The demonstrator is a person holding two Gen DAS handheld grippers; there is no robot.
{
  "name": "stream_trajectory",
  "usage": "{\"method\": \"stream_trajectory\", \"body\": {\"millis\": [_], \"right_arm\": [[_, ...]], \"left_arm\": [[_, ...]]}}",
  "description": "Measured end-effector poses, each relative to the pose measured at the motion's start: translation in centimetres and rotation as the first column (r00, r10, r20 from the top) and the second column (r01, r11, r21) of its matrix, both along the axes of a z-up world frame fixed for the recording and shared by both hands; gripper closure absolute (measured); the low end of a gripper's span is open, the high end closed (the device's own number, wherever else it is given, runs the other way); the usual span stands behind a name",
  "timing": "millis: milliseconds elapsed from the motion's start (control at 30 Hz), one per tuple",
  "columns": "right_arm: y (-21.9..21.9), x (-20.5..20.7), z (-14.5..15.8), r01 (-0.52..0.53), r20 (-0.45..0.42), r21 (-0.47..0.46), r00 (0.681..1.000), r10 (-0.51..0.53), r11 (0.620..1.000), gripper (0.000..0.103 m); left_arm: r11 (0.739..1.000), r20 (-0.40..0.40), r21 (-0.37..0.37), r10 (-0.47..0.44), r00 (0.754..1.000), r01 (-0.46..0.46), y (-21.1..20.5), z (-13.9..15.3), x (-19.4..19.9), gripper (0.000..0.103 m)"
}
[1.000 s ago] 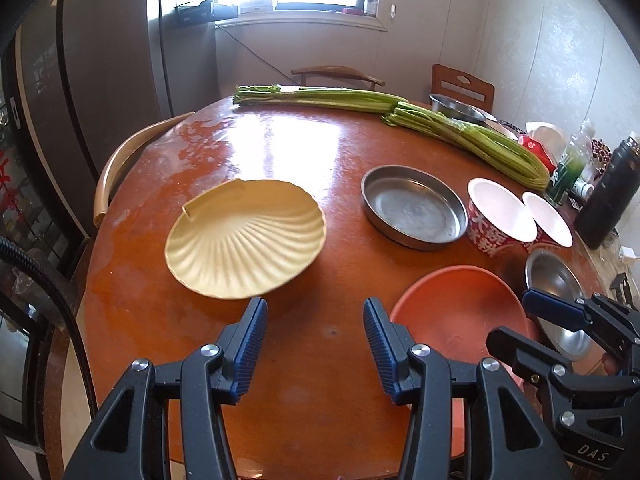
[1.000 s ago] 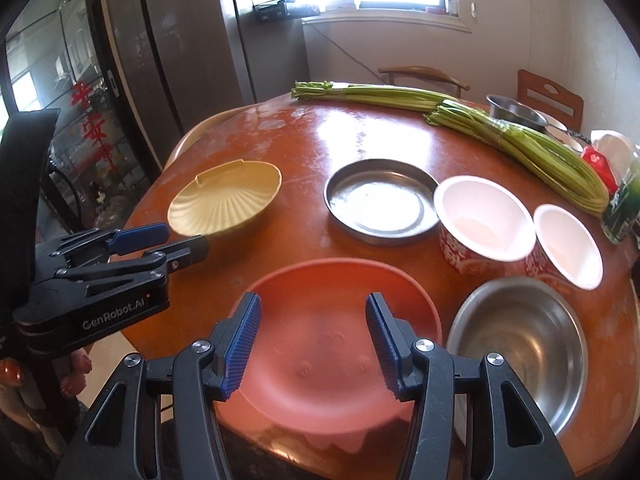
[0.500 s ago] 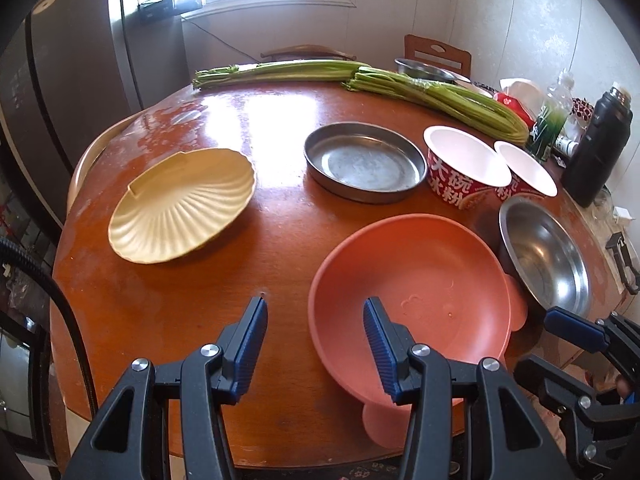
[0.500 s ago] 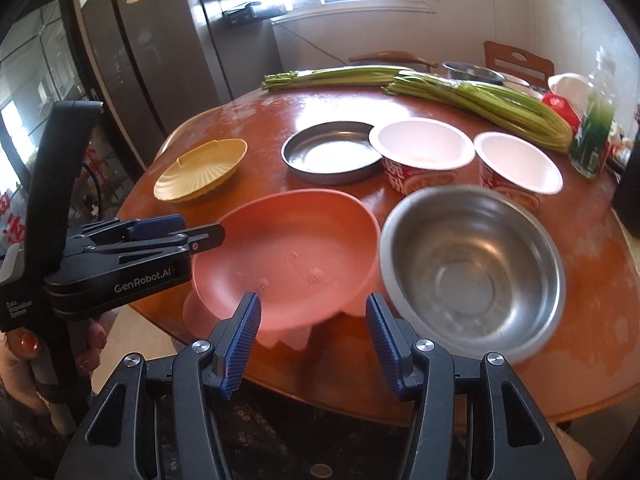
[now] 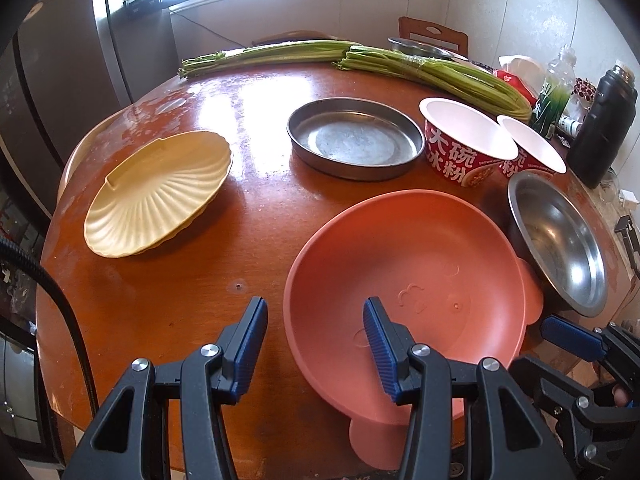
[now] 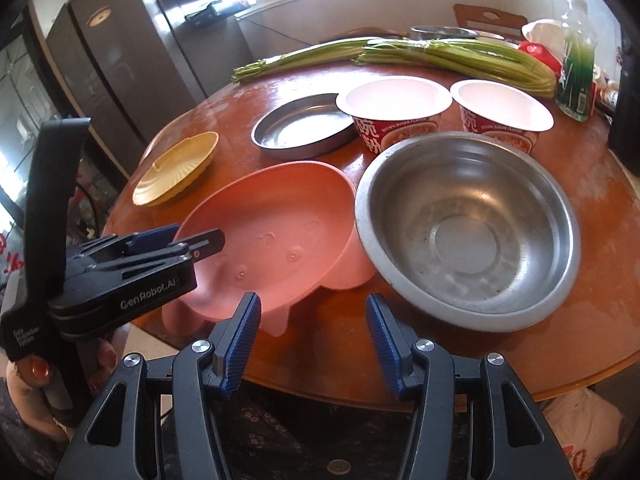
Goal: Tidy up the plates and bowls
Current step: 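Reach the left tool to the salmon-pink footed bowl rim and grasp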
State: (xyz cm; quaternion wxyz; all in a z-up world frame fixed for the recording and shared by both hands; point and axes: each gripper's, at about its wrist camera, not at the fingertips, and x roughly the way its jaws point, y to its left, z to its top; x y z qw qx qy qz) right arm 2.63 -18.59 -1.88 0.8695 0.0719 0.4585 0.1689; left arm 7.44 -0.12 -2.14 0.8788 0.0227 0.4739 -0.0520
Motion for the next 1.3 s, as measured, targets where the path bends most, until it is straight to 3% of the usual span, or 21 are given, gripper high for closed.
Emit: {"method": "stream_trajectory", "body": {"millis": [467,933,1300], "right_arm": [[3.5,1.6,0.0,-0.044,0.036,-0.063,0.998,0.046,0.997,0.047],[9.0,1.6,0.5,-0.207,0.044,-0.09,0.976,0.211,0.974,0.047],[7.2,4.4,0.2,-0.086,0.03,-0.087,0.996,0.089,0.992,0.047]], "left_arm": [[0.999,-0.009,-0.028,0.033,0.999,-0.033,2.5,-0.7,0.9,0.053],[0.987,0.004,-0.031,0.156,0.988,-0.156,8.2,-0.7,1.1,0.053],[0.981,0.005,-0.051,0.189,0.982,-0.189,10.0,-0.6,1.2,0.05]]}}
